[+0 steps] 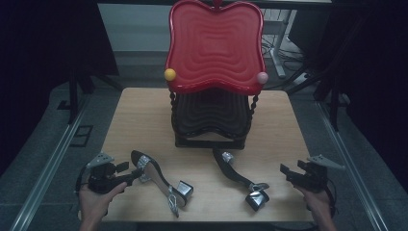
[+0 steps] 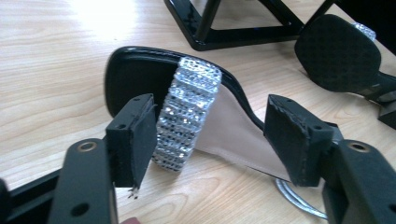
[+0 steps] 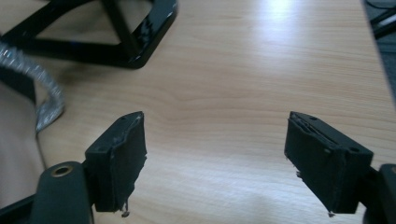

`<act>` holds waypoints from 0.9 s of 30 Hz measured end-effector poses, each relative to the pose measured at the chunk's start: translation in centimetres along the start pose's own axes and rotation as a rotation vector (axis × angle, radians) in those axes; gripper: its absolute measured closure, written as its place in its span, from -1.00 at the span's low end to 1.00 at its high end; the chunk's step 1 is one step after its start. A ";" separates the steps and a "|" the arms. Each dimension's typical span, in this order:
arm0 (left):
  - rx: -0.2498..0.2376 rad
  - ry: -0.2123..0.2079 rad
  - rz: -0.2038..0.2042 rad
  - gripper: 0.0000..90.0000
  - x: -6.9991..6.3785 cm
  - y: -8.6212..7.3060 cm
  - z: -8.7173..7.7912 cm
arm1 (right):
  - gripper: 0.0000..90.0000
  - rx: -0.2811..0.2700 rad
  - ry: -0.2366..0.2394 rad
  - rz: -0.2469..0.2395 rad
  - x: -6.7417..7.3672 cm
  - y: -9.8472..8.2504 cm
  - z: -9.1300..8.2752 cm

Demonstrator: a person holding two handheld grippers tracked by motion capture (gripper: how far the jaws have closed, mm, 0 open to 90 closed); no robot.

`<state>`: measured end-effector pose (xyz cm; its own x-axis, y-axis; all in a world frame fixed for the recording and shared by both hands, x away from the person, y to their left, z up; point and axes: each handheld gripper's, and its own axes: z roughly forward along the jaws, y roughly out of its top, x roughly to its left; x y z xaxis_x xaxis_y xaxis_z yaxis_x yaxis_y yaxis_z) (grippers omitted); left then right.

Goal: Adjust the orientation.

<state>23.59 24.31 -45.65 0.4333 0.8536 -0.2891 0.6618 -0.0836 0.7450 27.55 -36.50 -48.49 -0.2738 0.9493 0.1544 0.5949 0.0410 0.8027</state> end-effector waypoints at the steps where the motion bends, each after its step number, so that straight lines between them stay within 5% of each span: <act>1: -0.002 0.010 0.001 -0.11 0.1 -0.1 -0.1 | -0.48 0.000 0.000 0.000 0.0 0.0 0.0; 6: 0.008 0.040 0.000 0.19 0.0 -0.4 -0.6 | -0.46 0.005 0.014 0.004 -0.1 0.1 0.1; 14: 0.030 0.006 0.030 0.96 -2.2 -2.0 -0.5 | -0.42 -0.018 0.025 -0.011 -0.1 0.1 0.1; 20: 0.114 -0.019 0.079 1.00 -4.2 -1.5 2.4 | -0.40 -0.011 0.028 0.003 -0.4 0.1 0.3; 27: 0.128 -0.028 0.108 1.00 -5.5 0.5 4.8 | -0.38 -0.003 0.016 0.027 -0.8 -0.1 0.3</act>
<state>24.44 17.14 -46.57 0.5218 0.8217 -0.2291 0.6820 -0.2406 0.6906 27.90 -37.21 -48.87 -0.2699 0.9449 0.1853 0.6001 0.0145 0.7998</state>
